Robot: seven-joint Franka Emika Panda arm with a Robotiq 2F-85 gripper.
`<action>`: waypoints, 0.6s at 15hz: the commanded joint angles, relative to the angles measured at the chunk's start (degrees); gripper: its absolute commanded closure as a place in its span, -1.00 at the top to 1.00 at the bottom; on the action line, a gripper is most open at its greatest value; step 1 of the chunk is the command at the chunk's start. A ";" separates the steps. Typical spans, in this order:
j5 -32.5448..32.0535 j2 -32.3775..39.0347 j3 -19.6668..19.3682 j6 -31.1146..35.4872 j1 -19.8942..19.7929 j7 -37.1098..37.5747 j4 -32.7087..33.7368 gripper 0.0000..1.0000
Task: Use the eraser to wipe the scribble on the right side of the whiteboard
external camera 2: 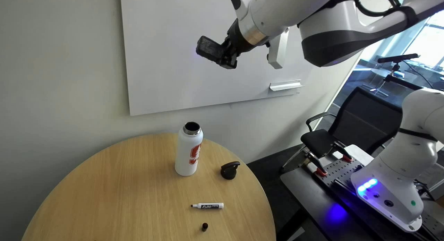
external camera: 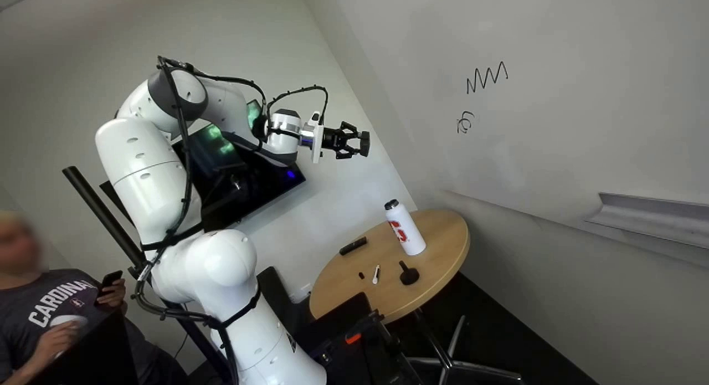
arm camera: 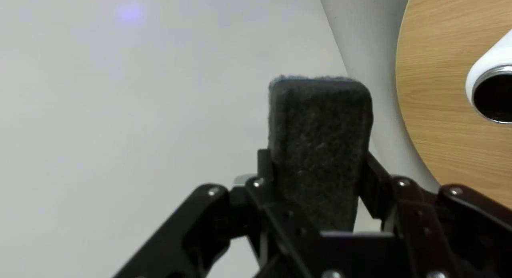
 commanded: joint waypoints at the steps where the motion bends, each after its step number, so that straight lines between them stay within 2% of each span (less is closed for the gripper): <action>1: -0.72 -0.81 4.25 -0.74 -3.93 1.23 -0.80 0.06; 3: -0.82 -1.63 4.57 -0.89 -4.08 2.04 -1.68 0.06; 4: -0.82 -1.61 4.62 -0.89 -4.06 2.15 -1.77 -0.44; 6: -1.00 -2.09 4.90 0.86 -6.75 5.71 -2.06 -0.44; 9: -3.72 -4.45 5.15 7.59 -12.22 6.92 -5.02 -0.44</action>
